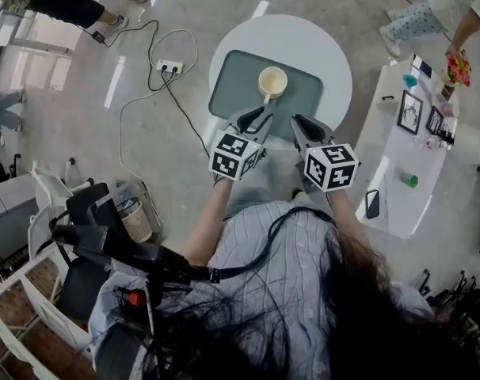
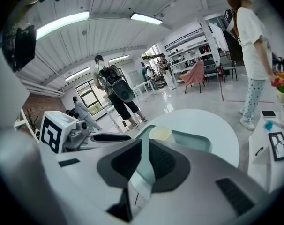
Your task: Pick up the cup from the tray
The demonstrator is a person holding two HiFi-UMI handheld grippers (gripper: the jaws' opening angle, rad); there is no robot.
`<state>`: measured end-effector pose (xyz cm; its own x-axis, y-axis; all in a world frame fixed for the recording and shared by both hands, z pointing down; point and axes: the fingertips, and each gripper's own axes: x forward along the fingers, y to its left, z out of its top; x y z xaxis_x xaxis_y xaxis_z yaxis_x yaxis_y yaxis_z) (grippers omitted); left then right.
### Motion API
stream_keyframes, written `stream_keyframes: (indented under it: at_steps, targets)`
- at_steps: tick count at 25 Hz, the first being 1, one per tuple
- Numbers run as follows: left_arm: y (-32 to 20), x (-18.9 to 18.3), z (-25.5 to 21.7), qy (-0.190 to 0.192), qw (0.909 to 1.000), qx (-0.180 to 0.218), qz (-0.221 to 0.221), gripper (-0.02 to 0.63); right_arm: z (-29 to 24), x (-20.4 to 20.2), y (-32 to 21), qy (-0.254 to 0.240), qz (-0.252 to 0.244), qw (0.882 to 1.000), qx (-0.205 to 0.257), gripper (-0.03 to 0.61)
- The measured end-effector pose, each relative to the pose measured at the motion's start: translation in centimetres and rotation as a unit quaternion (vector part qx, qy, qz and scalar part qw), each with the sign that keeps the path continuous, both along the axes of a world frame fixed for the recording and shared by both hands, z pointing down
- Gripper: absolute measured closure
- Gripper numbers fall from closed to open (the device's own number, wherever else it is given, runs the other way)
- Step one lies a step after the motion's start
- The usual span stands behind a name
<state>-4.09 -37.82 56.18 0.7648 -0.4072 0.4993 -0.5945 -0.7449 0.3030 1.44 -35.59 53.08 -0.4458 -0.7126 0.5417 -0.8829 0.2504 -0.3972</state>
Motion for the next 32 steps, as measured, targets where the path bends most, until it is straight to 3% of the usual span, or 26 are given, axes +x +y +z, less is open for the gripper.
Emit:
stream_keyframes:
  at_steps: [7,12,19,27,32]
  targets:
    - [-2.8,0.7,3.7,-0.014,0.999,-0.026,0.033,0.401,1.7,-0.3,-0.9,0.009,0.02,0.999,-0.027,0.514]
    - [-5.4,1.0,6.0,-0.029,0.9992,-0.017,0.022,0.31,2.8,0.1,-1.3,0.01,0.04,0.998,-0.042,0.514]
    - [-7.1,2.2,9.7,-0.064,0.9969,-0.022,0.04,0.212,4.1,1.4,-1.4,0.006,0.072,0.996,-0.059,0.514]
    - [-8.4,4.1,12.5,-0.081,0.994,-0.025,0.069,0.195,5.6,2.5,0.7,0.001,0.092,0.992,-0.089,0.514]
    - [-8.6,5.0,12.6,-0.076,0.9954,-0.009,0.057,0.193,6.2,4.0,1.8,0.0,0.113,0.988,-0.102,0.514]
